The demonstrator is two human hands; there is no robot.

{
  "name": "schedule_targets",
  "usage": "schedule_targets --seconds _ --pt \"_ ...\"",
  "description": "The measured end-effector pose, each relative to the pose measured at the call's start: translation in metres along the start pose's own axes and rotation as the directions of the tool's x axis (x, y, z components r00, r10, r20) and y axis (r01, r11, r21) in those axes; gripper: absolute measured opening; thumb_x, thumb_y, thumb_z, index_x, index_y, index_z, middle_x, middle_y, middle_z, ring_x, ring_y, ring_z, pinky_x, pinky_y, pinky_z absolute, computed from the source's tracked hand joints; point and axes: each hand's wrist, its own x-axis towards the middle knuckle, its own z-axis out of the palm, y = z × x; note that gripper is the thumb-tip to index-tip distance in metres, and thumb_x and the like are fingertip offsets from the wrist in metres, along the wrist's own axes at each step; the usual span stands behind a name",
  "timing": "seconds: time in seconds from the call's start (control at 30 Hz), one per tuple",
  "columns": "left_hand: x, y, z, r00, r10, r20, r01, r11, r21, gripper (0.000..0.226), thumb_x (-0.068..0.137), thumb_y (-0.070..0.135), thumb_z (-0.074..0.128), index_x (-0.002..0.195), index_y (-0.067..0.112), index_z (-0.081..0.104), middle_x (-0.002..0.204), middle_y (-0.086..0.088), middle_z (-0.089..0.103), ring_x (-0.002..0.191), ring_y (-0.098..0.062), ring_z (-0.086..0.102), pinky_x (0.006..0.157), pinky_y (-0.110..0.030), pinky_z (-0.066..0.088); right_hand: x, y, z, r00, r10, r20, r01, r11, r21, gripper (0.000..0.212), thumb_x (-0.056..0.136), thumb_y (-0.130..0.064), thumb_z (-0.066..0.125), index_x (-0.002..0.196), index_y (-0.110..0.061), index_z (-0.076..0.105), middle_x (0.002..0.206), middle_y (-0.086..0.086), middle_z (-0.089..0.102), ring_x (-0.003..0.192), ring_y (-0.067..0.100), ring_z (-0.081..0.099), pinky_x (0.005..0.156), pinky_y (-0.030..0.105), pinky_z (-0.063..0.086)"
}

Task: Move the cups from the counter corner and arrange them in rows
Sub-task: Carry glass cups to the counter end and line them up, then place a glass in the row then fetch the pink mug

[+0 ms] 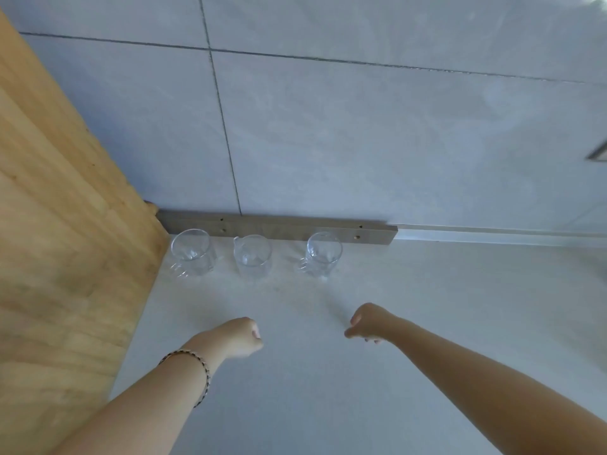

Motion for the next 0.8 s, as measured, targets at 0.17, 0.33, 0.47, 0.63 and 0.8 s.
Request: schedule_targets --seconds 0.17,0.33,0.47,0.63,0.8 --pt "-0.008 0.067 0.017 0.998 0.055 0.033 -0.059 0.989 0.138 0.02 0.085 0.018 0.042 0.067 0.022 0.038 0.061 0.001 0.032 0.05 -0.014 0.028 0.049 -0.026 0.019 -0.039 0.089 0.013 0.999 0.036 0.018 -0.036 0.999 0.008 0.044 0.093 -0.027 0.05 0.123 0.005 0.057 0.09 0.01 0.053 0.082 0.021 0.051 0.054 0.02 0.038" --pt "-0.009 0.169 0.058 0.984 0.161 0.074 -0.174 0.955 0.241 0.011 0.09 0.018 0.043 0.079 0.022 0.044 0.081 -0.004 0.044 0.069 -0.018 0.04 0.054 -0.025 0.028 -0.073 0.199 -0.002 0.994 0.093 -0.051 -0.087 0.99 0.111 0.046 0.097 -0.026 0.043 0.124 0.009 0.056 0.098 0.021 0.057 0.088 0.021 0.052 0.056 0.015 0.036" --pt "-0.003 0.253 0.104 0.967 0.218 0.133 -0.247 0.933 0.261 0.017 0.089 0.02 0.044 0.073 0.025 0.04 0.085 -0.003 0.039 0.079 -0.017 0.035 0.053 -0.023 0.022 -0.102 0.294 -0.016 0.976 0.139 -0.167 -0.104 0.973 0.206 0.044 0.1 -0.026 0.04 0.133 0.0 0.051 0.138 0.014 0.047 0.133 0.025 0.041 0.104 0.027 0.035" --pt "-0.001 0.358 0.161 0.956 0.235 0.176 -0.276 0.922 0.271 0.015 0.089 0.02 0.045 0.075 0.024 0.046 0.086 -0.002 0.047 0.08 -0.017 0.042 0.063 -0.025 0.032 -0.118 0.41 -0.038 0.932 0.138 -0.334 -0.074 0.977 0.199 0.037 0.093 -0.025 0.051 0.128 -0.012 0.054 0.136 0.006 0.052 0.124 0.022 0.05 0.102 0.028 0.04" --pt "-0.007 0.431 0.197 0.952 0.248 0.18 -0.287 0.928 0.237 0.008 0.09 0.022 0.044 0.083 0.022 0.048 0.087 0.0 0.048 0.079 -0.018 0.043 0.066 -0.025 0.034 -0.124 0.487 -0.074 0.828 0.089 -0.553 -0.01 0.99 0.143 0.043 0.09 -0.022 0.054 0.132 -0.018 0.048 0.137 0.005 0.044 0.122 0.025 0.048 0.1 0.037 0.044"
